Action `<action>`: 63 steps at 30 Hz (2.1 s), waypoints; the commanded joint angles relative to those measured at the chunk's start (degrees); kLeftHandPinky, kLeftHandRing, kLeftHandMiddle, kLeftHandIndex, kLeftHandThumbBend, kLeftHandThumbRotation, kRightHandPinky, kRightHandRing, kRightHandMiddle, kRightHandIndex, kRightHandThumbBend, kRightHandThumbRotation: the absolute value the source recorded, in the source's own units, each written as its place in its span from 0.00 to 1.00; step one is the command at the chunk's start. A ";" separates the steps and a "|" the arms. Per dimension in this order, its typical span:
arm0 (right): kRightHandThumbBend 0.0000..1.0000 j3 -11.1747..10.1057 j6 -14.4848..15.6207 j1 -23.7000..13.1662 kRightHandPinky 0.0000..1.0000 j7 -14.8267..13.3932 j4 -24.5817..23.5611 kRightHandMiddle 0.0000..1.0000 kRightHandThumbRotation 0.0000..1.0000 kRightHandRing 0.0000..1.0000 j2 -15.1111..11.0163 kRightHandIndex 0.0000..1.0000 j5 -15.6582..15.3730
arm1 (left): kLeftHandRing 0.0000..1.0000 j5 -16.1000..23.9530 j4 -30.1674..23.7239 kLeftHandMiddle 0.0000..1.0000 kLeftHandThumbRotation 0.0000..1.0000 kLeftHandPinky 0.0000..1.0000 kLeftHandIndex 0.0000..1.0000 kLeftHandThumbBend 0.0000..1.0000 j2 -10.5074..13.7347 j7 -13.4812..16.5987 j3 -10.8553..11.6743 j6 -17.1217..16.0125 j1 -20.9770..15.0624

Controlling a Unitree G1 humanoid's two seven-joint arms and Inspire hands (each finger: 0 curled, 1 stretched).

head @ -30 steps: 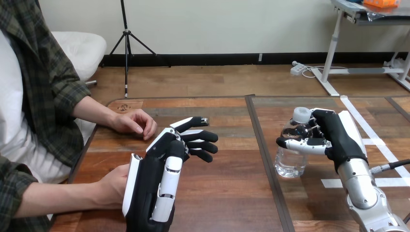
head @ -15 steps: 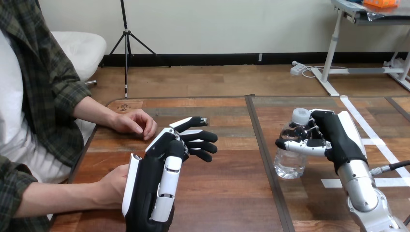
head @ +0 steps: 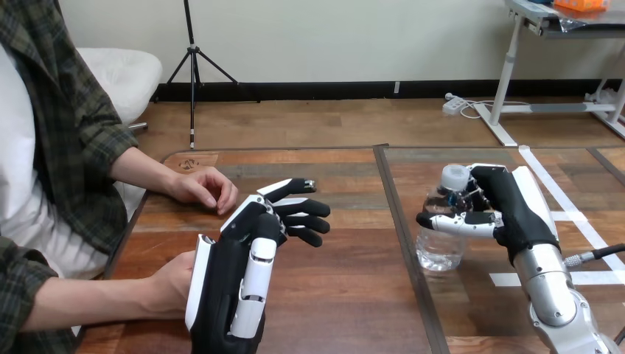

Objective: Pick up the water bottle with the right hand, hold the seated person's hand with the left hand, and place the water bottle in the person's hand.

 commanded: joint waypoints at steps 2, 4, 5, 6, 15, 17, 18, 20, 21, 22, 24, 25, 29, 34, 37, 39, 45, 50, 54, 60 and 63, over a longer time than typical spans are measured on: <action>0.74 -0.53 -1.39 -2.62 0.49 -1.18 -5.59 0.49 0.00 0.47 -0.93 0.46 0.24 | 0.55 0.45 -0.88 0.61 0.92 0.47 0.68 0.29 -2.75 0.47 -0.03 -0.84 -2.41; 0.74 -0.61 -1.32 -2.48 0.49 -0.93 -6.34 0.49 0.00 0.47 -0.96 0.46 0.39 | 0.55 0.35 -0.77 0.61 0.92 0.47 0.68 0.28 -2.66 0.40 -0.11 -0.89 -2.49; 0.74 -0.63 -1.30 -2.44 0.49 -0.86 -6.53 0.49 0.00 0.47 -0.97 0.46 0.42 | 0.55 0.31 -0.72 0.61 0.92 0.47 0.68 0.28 -2.64 0.39 -0.14 -0.91 -2.54; 0.74 -0.65 -1.26 -2.40 0.49 -0.82 -6.67 0.49 0.00 0.47 -0.97 0.46 0.44 | 0.55 0.29 -0.68 0.61 0.92 0.47 0.68 0.28 -2.62 0.39 -0.16 -0.92 -2.56; 0.72 -1.32 -1.25 -2.27 0.49 -0.35 -9.48 0.49 0.00 0.47 -0.95 0.46 1.43 | 0.55 0.16 0.09 0.61 0.93 0.46 0.68 0.27 -2.66 0.38 -0.04 -1.52 -3.24; 0.71 -1.36 -1.36 -2.30 0.50 -0.45 -9.49 0.49 0.00 0.48 -0.94 0.46 1.45 | 0.55 0.29 0.22 0.61 0.93 0.46 0.68 0.27 -2.65 0.43 0.05 -1.65 -3.34; 0.71 -1.41 -1.30 -2.34 0.50 -0.54 -9.53 0.49 0.00 0.48 -0.96 0.46 1.46 | 0.55 0.34 0.24 0.61 0.93 0.46 0.68 0.27 -2.67 0.48 0.09 -1.65 -3.36; 0.71 -1.46 -1.16 -2.36 0.50 -0.62 -9.63 0.49 0.00 0.48 -0.97 0.46 1.46 | 0.55 0.36 0.23 0.61 0.93 0.46 0.69 0.27 -2.69 0.52 0.12 -1.63 -3.36; 0.71 -1.57 -1.35 -2.37 0.50 -0.59 -9.65 0.49 0.00 0.48 -0.97 0.46 1.62 | 0.55 0.31 0.20 0.61 0.93 0.46 0.69 0.27 -2.67 0.50 0.11 -1.61 -3.36; 0.71 -1.65 -1.50 -2.37 0.50 -0.55 -9.67 0.49 0.00 0.48 -0.96 0.46 1.74 | 0.55 0.27 0.18 0.61 0.93 0.47 0.69 0.27 -2.66 0.48 0.09 -1.60 -3.36; 0.71 -1.74 -2.05 -2.41 0.49 -0.51 -9.57 0.49 0.00 0.48 -1.03 0.46 1.89 | 0.55 0.20 0.17 0.61 0.93 0.47 0.69 0.28 -2.59 0.42 0.10 -1.55 -3.40; 0.71 -1.74 -2.35 -2.44 0.49 -0.50 -9.50 0.49 0.00 0.48 -1.08 0.46 1.91 | 0.55 0.19 0.17 0.61 0.93 0.47 0.69 0.28 -2.55 0.40 0.12 -1.52 -3.42; 0.70 -1.93 -3.18 -2.50 0.47 -0.48 -9.45 0.48 0.00 0.47 -1.13 0.46 2.17 | 0.55 0.30 0.17 0.61 0.93 0.46 0.69 0.28 -2.48 0.44 0.22 -1.52 -3.49; 0.70 -1.92 -2.91 -2.37 0.46 -1.14 -10.34 0.47 0.00 0.45 -1.43 0.46 1.67 | 0.55 0.26 0.06 0.61 0.93 0.46 0.69 0.29 -2.43 0.36 0.16 -1.42 -3.49; 0.70 -1.97 -3.28 -2.30 0.45 -1.46 -10.75 0.47 0.00 0.45 -1.56 0.46 1.51 | 0.56 0.24 0.08 0.61 0.93 0.46 0.68 0.29 -2.42 0.35 0.16 -1.45 -3.51; 0.70 -2.06 -3.24 -2.20 0.44 -1.48 -11.19 0.47 0.00 0.44 -1.62 0.46 1.55 | 0.56 0.21 0.01 0.61 0.93 0.46 0.68 0.29 -2.42 0.33 0.12 -1.36 -3.51; 0.70 -2.45 -3.42 -1.79 0.44 -0.97 -12.50 0.47 0.00 0.44 -1.73 0.47 2.10 | 0.55 0.10 -0.16 0.60 0.93 0.46 0.68 0.29 -2.32 0.21 0.03 -1.09 -3.49; 0.70 -2.65 -4.04 -1.57 0.44 -0.57 -13.21 0.47 0.00 0.44 -1.88 0.47 2.45 | 0.55 0.22 -0.40 0.60 0.93 0.46 0.68 0.30 -2.28 0.25 0.04 -0.74 -3.38; 0.70 -2.75 -3.94 -1.12 0.44 -0.43 -14.65 0.47 0.00 0.44 -1.90 0.47 2.74 | 0.55 -0.05 -0.61 0.60 0.93 0.47 0.68 0.29 -2.27 0.19 -0.02 -0.49 -3.29; 0.70 -2.81 -4.74 -0.43 0.43 -0.25 -16.48 0.47 0.00 0.43 -1.89 0.47 2.57 | 0.55 0.13 -0.69 0.60 0.92 0.46 0.68 0.28 -2.20 0.27 0.11 -0.46 -3.29; 0.70 -2.91 -5.13 -0.06 0.42 -0.15 -17.34 0.46 0.00 0.42 -1.75 0.46 2.55 | 0.55 0.73 -0.57 0.61 0.92 0.46 0.68 0.28 -2.18 0.52 0.35 -0.71 -3.35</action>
